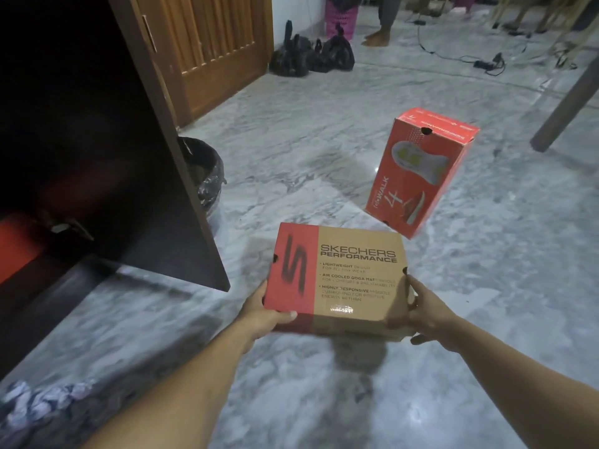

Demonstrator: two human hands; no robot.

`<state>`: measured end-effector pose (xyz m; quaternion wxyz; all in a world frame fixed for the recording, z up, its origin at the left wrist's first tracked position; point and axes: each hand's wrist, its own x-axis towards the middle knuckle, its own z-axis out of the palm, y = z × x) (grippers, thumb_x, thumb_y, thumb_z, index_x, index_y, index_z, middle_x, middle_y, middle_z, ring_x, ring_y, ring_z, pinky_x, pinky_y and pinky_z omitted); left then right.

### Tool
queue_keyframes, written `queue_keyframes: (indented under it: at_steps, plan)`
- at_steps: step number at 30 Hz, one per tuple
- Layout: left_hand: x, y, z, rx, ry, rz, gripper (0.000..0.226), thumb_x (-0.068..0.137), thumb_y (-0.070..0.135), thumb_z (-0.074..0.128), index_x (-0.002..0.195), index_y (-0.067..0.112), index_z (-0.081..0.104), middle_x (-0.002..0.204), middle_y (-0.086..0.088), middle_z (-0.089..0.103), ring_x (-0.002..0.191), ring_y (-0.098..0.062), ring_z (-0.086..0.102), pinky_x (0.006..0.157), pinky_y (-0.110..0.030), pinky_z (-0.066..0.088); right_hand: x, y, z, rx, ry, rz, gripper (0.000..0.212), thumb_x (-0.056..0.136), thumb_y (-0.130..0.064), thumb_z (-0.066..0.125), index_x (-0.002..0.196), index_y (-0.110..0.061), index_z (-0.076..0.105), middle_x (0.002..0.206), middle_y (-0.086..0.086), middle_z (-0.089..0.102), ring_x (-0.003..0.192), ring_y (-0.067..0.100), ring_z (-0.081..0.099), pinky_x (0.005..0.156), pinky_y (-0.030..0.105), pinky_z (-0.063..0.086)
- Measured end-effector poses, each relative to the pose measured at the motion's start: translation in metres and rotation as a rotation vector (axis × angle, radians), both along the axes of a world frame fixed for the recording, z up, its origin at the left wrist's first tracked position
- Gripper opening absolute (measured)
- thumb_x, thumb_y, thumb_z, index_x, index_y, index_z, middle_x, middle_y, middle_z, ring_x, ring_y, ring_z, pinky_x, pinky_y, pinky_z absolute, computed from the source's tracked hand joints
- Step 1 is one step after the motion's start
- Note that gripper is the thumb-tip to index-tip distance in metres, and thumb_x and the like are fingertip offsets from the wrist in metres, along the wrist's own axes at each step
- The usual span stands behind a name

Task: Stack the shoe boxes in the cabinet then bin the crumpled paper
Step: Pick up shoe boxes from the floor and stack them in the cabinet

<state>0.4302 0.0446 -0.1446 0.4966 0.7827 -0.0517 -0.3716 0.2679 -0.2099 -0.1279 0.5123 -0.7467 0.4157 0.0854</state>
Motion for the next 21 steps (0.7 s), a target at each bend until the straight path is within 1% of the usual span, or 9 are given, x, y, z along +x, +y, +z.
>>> queue_keyframes:
  at_steps: [2,3,5,7,9,13,16,19,21]
  plan:
    - [-0.001,-0.001,-0.001,-0.019,-0.016,-0.015,0.074,0.077,0.002,0.077,0.138,0.032,0.046,0.112,0.006,0.068,0.085,-0.004,0.063,0.093,-0.039,0.051,0.0,0.001,0.003,-0.039,0.025,-0.013,0.081,0.059,-0.016,0.091,0.12,-0.035,0.041,0.11,0.002,0.062,0.094,0.031,0.065,0.062,0.044,0.06]
    - [-0.001,-0.001,-0.001,-0.032,-0.023,-0.018,0.071,0.078,0.003,0.077,0.135,0.033,0.048,0.111,0.008,0.068,0.095,-0.005,0.063,0.087,-0.026,0.055,0.0,0.0,0.004,-0.055,0.033,-0.023,0.077,0.059,-0.019,0.092,0.118,-0.029,0.044,0.11,0.002,0.062,0.094,0.031,0.064,0.064,0.048,0.061]
    - [-0.001,0.0,0.005,-0.048,-0.036,-0.017,0.059,0.08,0.007,0.076,0.119,0.043,0.052,0.107,0.011,0.067,0.106,-0.01,0.062,0.078,-0.015,0.047,-0.001,-0.002,0.012,-0.076,0.047,-0.029,0.073,0.059,-0.026,0.092,0.117,-0.025,0.048,0.109,0.0,0.062,0.093,0.029,0.064,0.069,0.052,0.06]
    - [-0.003,0.001,0.014,-0.057,-0.035,-0.012,0.052,0.081,0.012,0.076,0.105,0.052,0.052,0.105,0.015,0.067,0.105,-0.008,0.062,0.084,-0.02,0.045,-0.006,-0.002,0.024,-0.083,0.075,-0.004,0.071,0.062,-0.031,0.091,0.119,-0.026,0.05,0.108,-0.001,0.064,0.091,0.029,0.065,0.07,0.054,0.06]
    - [-0.007,0.004,0.024,-0.073,-0.037,-0.016,0.05,0.081,0.015,0.077,0.105,0.053,0.054,0.105,0.015,0.069,0.104,-0.006,0.062,0.092,-0.023,0.044,-0.015,-0.001,0.036,-0.069,0.079,0.008,0.068,0.063,-0.033,0.091,0.119,-0.027,0.052,0.107,0.0,0.066,0.091,0.029,0.066,0.068,0.054,0.06]
    - [-0.015,0.016,0.054,-0.102,-0.084,-0.004,0.048,0.08,0.015,0.077,0.115,0.041,0.057,0.103,0.013,0.07,0.094,-0.003,0.065,0.08,-0.017,0.048,-0.036,0.009,0.06,-0.015,0.004,0.018,0.067,0.064,-0.027,0.091,0.122,-0.02,0.058,0.105,0.004,0.071,0.082,0.03,0.069,0.061,0.049,0.06]
    - [-0.023,0.026,0.081,-0.092,-0.107,0.043,0.054,0.074,0.019,0.082,0.116,0.042,0.056,0.112,0.009,0.068,0.095,-0.013,0.067,0.078,-0.031,0.054,-0.047,0.022,0.092,-0.004,-0.051,0.009,0.067,0.064,-0.022,0.092,0.119,-0.015,0.056,0.106,0.005,0.071,0.081,0.028,0.07,0.065,0.055,0.06]
    - [-0.031,0.038,0.113,-0.085,-0.13,0.064,0.06,0.063,0.026,0.083,0.111,0.048,0.055,0.109,0.012,0.067,0.095,-0.018,0.068,0.085,-0.046,0.056,-0.055,0.039,0.131,-0.011,-0.122,-0.002,0.07,0.063,-0.019,0.091,0.121,-0.02,0.051,0.107,0.004,0.069,0.079,0.027,0.071,0.068,0.059,0.059]
    - [-0.036,0.047,0.137,-0.099,-0.14,0.037,0.057,0.065,0.027,0.081,0.11,0.05,0.056,0.104,0.013,0.067,0.091,-0.017,0.068,0.078,-0.041,0.057,-0.06,0.049,0.158,-0.035,-0.164,0.011,0.067,0.064,-0.018,0.09,0.12,-0.021,0.053,0.106,0.003,0.07,0.08,0.024,0.07,0.069,0.058,0.059]
